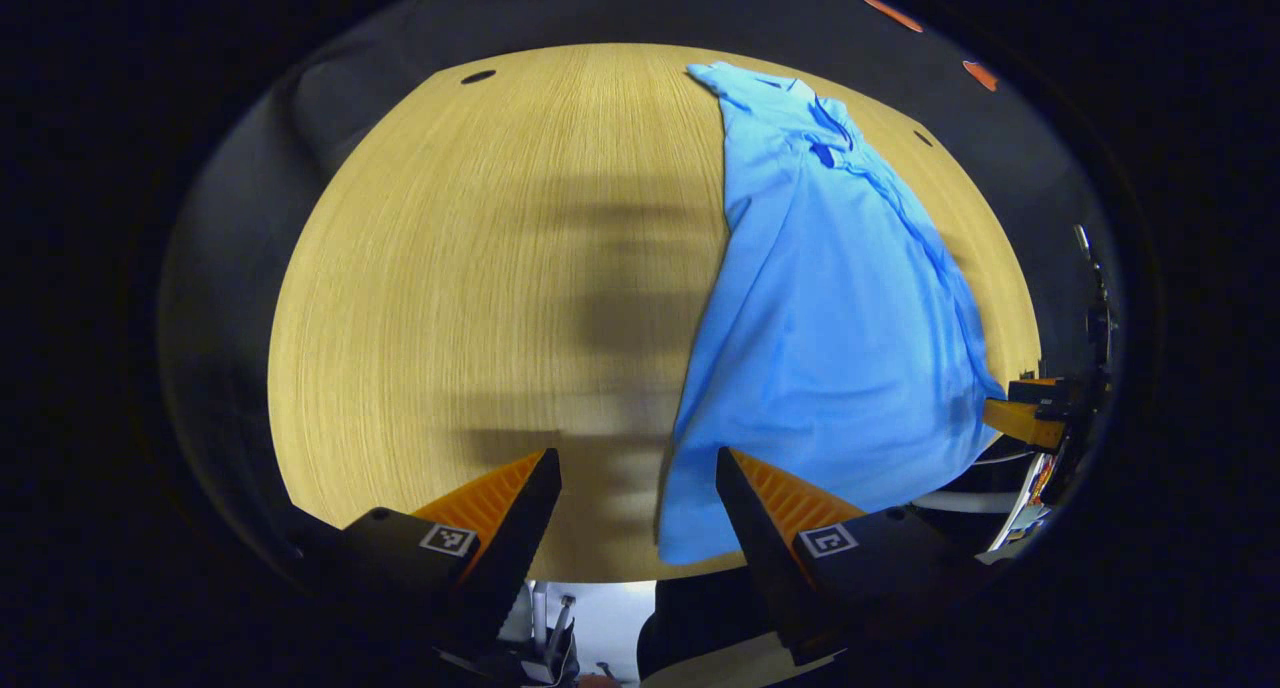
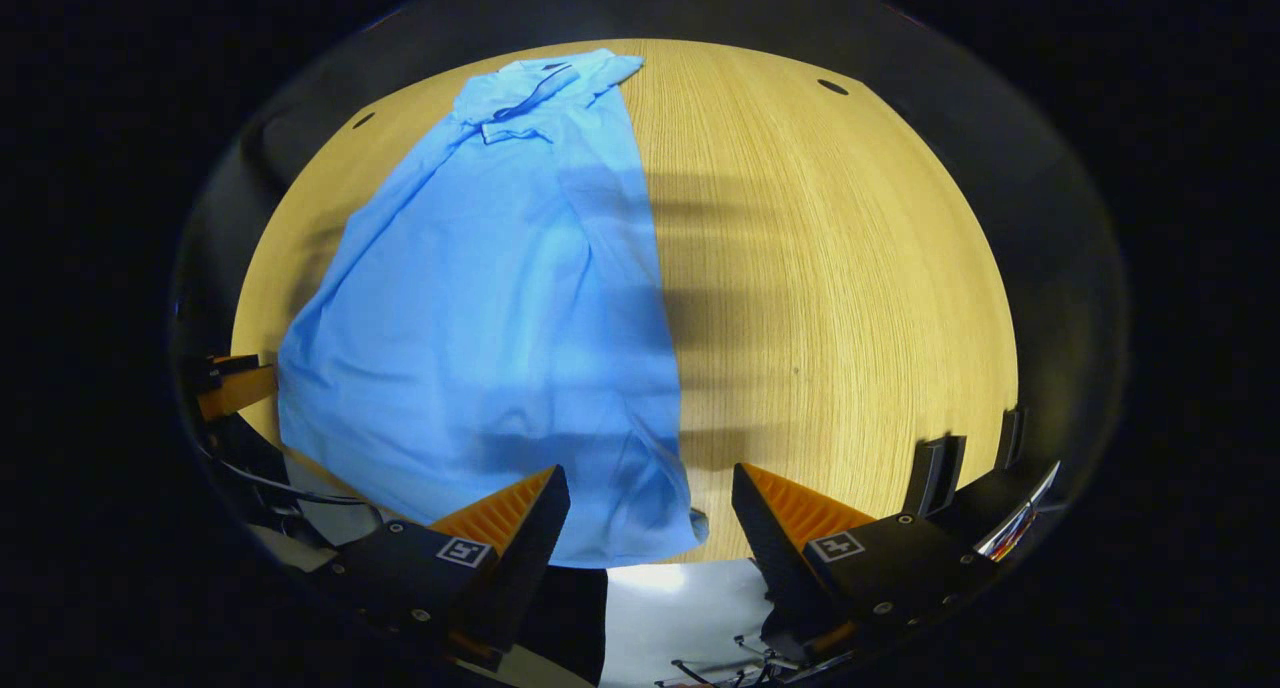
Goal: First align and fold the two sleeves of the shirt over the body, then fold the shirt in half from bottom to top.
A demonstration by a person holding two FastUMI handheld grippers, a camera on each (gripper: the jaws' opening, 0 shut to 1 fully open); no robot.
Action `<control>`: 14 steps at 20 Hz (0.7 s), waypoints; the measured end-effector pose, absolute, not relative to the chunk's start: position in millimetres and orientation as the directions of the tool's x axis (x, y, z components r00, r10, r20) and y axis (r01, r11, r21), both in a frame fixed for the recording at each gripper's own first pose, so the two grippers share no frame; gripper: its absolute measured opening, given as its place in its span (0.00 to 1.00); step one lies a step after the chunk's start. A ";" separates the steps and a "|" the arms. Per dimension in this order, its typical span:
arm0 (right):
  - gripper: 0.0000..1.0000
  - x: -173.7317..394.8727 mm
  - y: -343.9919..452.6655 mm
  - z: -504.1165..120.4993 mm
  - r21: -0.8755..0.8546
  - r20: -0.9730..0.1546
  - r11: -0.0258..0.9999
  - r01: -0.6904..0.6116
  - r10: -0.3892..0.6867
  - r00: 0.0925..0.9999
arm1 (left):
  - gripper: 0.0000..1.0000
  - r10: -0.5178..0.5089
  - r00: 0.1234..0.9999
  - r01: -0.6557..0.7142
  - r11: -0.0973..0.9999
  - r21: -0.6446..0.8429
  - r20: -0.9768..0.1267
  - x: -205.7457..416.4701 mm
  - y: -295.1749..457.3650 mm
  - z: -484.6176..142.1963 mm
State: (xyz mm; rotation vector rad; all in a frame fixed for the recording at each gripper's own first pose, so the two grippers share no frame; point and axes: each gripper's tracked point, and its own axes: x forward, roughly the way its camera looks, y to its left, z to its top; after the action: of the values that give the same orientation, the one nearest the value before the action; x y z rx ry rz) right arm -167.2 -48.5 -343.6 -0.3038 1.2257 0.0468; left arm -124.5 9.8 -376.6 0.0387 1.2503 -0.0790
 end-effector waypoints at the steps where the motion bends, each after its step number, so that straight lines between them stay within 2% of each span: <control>1: 0.99 -169.7 -50.0 -346.9 -0.210 -0.932 0.957 -0.200 -0.134 0.337 | 1.00 -0.033 0.309 0.084 0.996 -0.007 -0.951 -126.6 9.2 -379.2; 8: 0.99 -183.5 -51.0 -365.2 -0.199 -0.944 0.959 -0.203 -0.132 0.304 | 1.00 0.008 0.268 0.063 0.998 0.026 -0.963 -143.6 13.7 -395.1; 10: 0.95 -184.8 -51.1 -367.5 -0.192 -0.945 0.960 -0.204 -0.125 0.301 | 1.00 0.010 0.256 0.053 0.998 0.025 -0.967 -148.5 12.1 -398.3; 12: 0.83 -185.7 -50.3 -369.3 -0.190 -0.946 0.960 -0.207 -0.123 0.300 | 1.00 0.013 0.262 0.064 0.997 0.031 -0.965 -146.7 12.1 -398.8; 13: 0.72 -186.7 -49.0 -369.8 -0.185 -0.948 0.960 -0.209 -0.118 0.295 | 1.00 0.019 0.266 0.065 0.997 0.038 -0.964 -146.2 12.5 -399.2; 14: 0.65 -187.7 -48.2 -371.3 -0.180 -0.949 0.961 -0.208 -0.115 0.293 | 0.85 0.020 0.267 0.065 0.997 0.039 -0.963 -145.4 11.9 -399.7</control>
State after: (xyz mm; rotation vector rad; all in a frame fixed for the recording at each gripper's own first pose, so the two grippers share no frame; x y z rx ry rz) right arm -187.7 -48.2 -371.3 -0.2924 1.2774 0.0634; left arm -145.4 11.9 -399.7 0.0757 1.3005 -0.0303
